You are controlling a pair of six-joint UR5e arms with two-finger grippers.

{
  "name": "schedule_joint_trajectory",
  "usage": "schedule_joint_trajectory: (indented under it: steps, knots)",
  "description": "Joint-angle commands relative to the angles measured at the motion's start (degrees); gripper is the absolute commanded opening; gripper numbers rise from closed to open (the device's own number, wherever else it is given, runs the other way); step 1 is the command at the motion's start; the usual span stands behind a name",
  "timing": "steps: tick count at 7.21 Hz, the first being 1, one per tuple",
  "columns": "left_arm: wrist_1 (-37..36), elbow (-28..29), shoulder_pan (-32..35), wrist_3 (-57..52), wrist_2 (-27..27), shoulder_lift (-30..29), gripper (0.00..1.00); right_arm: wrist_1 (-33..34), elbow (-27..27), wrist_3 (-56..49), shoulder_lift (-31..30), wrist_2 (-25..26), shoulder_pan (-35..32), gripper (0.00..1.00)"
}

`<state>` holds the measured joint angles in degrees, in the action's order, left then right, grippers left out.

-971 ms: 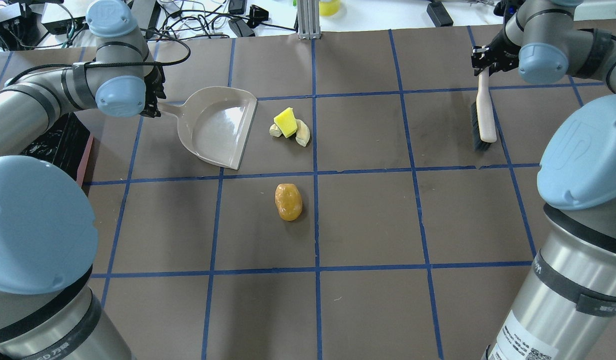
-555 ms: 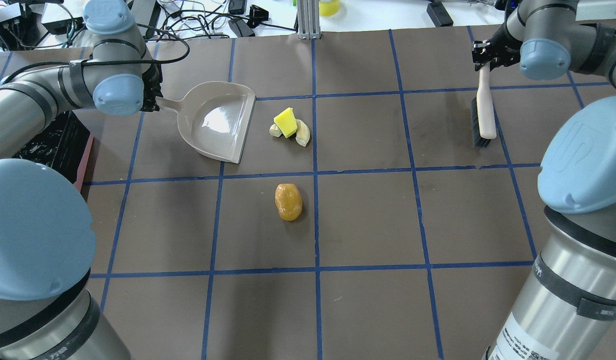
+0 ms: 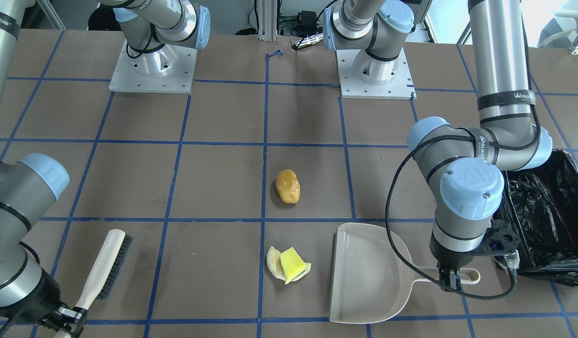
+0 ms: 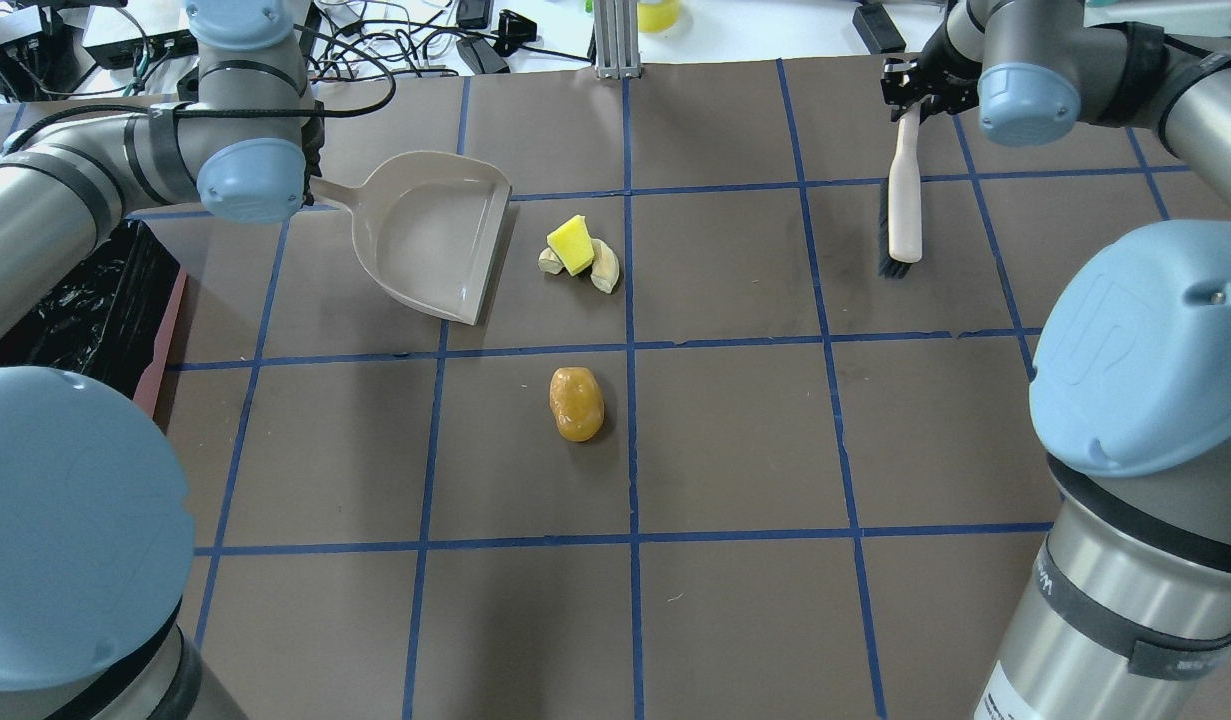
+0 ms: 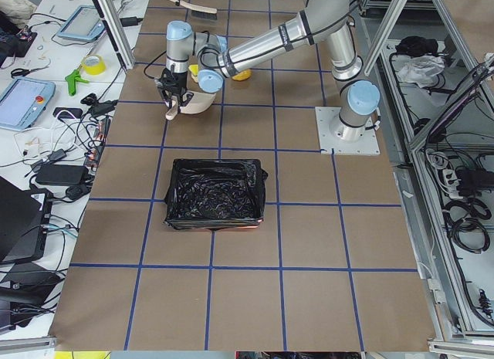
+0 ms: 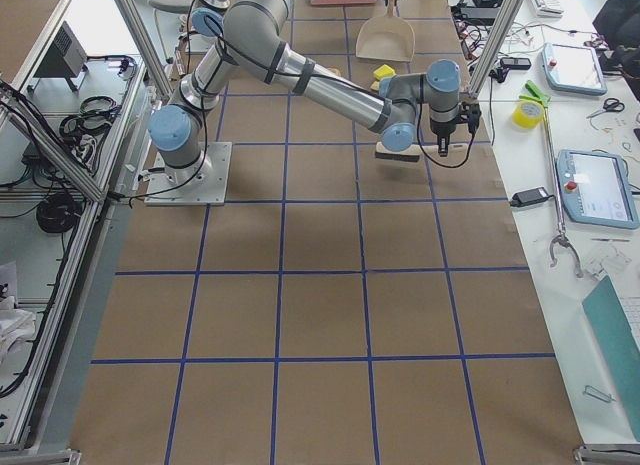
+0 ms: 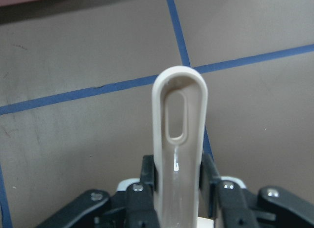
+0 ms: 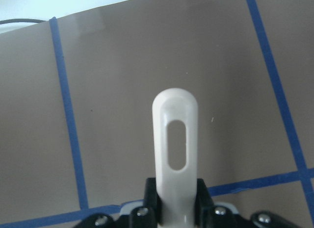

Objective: Sweep and dump trash into bin
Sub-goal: 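Carry the white brush with the right gripper toward the sponge beside the dustpan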

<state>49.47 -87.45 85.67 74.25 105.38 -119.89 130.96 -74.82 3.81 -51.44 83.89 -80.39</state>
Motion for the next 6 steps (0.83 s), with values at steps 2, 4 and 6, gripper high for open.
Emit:
schedule_joint_trajectory:
  steps: [2,4,6]
  knots:
    - [-0.08,-2.38,1.79,5.11,0.53,-0.08,0.0,0.69,-0.23,13.35,-0.77,4.68,-7.91,0.19]
    - [0.1,-2.38,1.79,5.12,2.02,-0.26,0.0,0.79,-0.67,18.92,-0.42,4.96,-12.04,0.19]
    - [-0.07,-2.29,1.79,5.03,5.94,-0.78,0.0,4.89,-0.67,22.01,1.86,8.04,-16.36,0.19]
